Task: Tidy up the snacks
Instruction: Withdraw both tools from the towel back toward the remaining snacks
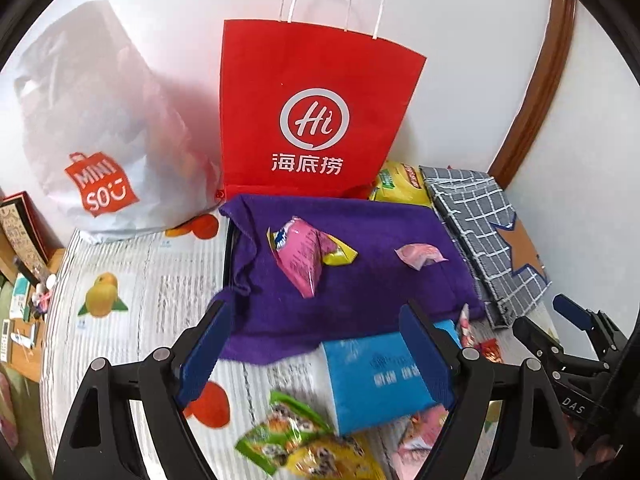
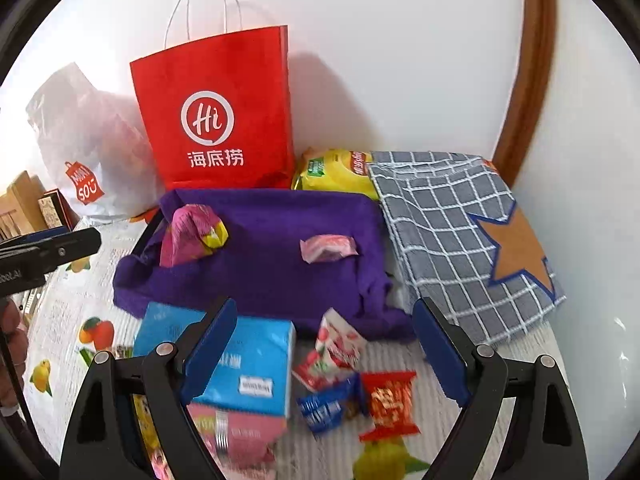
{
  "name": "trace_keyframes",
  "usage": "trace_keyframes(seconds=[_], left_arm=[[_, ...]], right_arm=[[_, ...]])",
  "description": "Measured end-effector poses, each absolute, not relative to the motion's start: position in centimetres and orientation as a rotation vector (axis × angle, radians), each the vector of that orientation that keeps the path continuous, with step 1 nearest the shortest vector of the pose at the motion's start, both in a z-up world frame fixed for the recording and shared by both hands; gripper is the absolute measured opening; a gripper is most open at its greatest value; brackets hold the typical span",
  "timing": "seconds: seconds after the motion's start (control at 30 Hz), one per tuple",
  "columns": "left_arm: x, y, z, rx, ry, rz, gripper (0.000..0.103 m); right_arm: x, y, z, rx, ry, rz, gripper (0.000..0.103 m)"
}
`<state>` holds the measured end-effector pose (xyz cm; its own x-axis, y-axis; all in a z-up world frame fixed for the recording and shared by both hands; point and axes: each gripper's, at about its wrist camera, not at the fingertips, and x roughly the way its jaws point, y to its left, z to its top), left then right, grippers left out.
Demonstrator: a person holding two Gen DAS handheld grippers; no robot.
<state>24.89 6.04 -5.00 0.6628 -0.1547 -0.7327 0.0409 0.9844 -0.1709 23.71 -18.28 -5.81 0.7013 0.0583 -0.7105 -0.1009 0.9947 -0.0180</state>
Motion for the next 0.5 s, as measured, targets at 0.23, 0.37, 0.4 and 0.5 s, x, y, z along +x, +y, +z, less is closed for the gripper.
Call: trace_keyframes(seconds=[0.23,0.37,0.4,0.5], left_arm=[[21.9,5.3,-5.3,-0.126,0.830,-0.097,0.084],[20.5,4.9,-5.7,-0.101,0.834,-0.092,0.084],[20.3,4.9,-5.9,-0.090,0.842,-0.089,0.084],[19.5,5.0,-6.4,-0.085,0.854,-0.089,0.084]], right_arm=[[21.4,-19.5,-6.6,-0.010,0.806,0.150,0.089],[20.4,-19.6,-7.2,-0.023,0.808,0.132,0.089],[20.1,-19.7,-7.5,-0.023,0.815,0.129,0.089],[19.8,-19.9,-8.3,-0.019,0.853,0.134,0.089]])
